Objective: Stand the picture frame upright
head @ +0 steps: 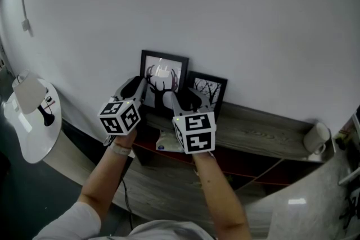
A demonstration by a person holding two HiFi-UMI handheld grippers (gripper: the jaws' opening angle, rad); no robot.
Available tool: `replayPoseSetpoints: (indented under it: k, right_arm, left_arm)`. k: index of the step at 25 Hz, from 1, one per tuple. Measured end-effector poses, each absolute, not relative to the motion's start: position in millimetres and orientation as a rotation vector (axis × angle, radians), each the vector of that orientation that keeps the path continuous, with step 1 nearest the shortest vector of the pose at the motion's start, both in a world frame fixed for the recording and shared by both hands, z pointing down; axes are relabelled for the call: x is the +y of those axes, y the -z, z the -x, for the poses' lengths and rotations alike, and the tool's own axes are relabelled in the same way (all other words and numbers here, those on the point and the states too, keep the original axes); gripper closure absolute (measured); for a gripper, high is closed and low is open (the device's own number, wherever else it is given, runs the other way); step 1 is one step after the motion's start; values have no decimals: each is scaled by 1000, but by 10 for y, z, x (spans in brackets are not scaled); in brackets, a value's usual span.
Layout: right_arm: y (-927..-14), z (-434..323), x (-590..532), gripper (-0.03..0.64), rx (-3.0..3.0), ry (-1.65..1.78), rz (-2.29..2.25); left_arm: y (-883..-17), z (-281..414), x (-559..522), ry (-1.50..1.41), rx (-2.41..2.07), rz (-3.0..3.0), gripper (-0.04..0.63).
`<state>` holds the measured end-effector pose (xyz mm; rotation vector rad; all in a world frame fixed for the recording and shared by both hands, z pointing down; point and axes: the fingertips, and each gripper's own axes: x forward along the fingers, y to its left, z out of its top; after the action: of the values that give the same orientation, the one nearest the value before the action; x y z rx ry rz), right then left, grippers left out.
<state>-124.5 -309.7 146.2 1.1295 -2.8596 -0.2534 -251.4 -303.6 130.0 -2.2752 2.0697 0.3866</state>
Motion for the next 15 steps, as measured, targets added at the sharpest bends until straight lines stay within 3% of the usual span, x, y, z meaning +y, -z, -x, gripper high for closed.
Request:
replayPoseSetpoints:
  k: [15]
  right_arm:
    - [-1305,1227,-3054,479,-2882,339,-1151]
  left_arm:
    - [-1268,2535,-2994,-422,2067,2246,517]
